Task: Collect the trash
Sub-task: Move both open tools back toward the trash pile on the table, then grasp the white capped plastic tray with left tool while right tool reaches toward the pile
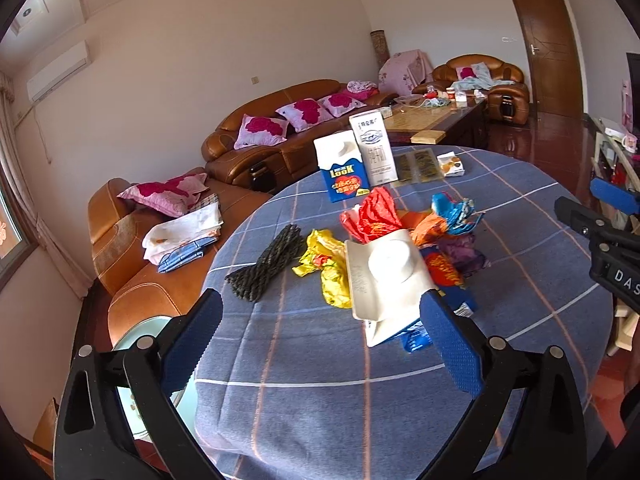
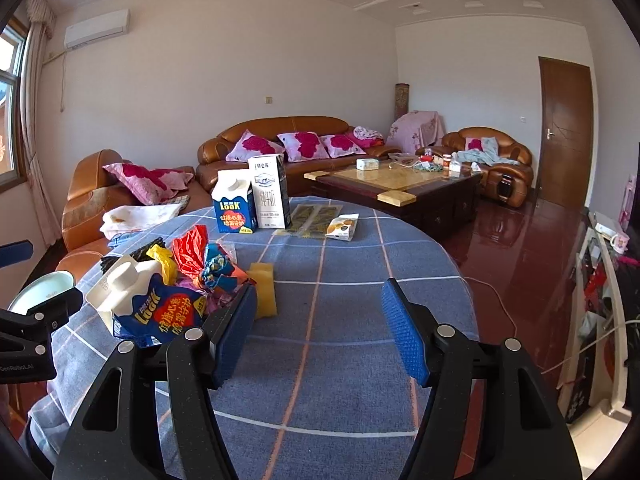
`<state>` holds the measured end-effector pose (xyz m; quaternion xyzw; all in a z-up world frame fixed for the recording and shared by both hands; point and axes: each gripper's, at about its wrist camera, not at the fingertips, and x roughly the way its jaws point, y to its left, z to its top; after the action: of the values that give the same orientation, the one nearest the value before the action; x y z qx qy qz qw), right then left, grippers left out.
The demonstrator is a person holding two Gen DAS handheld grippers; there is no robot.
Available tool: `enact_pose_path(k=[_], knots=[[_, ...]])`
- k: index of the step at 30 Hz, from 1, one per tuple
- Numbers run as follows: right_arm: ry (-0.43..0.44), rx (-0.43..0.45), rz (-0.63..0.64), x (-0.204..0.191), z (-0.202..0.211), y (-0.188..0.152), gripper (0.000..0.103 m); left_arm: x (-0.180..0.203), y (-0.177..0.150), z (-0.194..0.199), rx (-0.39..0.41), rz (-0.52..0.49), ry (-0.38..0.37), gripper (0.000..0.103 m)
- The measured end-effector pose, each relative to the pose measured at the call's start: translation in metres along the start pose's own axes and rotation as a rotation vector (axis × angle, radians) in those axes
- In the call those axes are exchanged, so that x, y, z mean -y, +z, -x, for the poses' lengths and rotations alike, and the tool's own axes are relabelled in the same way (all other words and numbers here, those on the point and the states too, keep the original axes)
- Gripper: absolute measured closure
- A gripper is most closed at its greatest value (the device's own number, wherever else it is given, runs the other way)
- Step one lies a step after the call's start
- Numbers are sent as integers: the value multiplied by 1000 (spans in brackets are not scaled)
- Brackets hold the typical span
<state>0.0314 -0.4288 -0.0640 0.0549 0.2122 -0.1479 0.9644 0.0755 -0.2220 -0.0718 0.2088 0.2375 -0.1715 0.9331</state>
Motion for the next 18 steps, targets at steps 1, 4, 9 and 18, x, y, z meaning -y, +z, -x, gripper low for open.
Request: enact_pose_path(k=[1, 4, 9, 18], knots=[[-1, -1, -7, 2, 0, -2, 38, 5, 2, -1, 1, -3, -9, 6], [-1, -1, -25, 8, 0, -5, 38, 17, 7, -5, 11, -6, -39, 6], [13, 2, -37, 11, 1, -8, 37, 33, 9, -29, -22, -37, -21, 6], [40, -6, -31, 5, -6, -9, 37, 31, 11, -53, -88, -16, -94, 46]])
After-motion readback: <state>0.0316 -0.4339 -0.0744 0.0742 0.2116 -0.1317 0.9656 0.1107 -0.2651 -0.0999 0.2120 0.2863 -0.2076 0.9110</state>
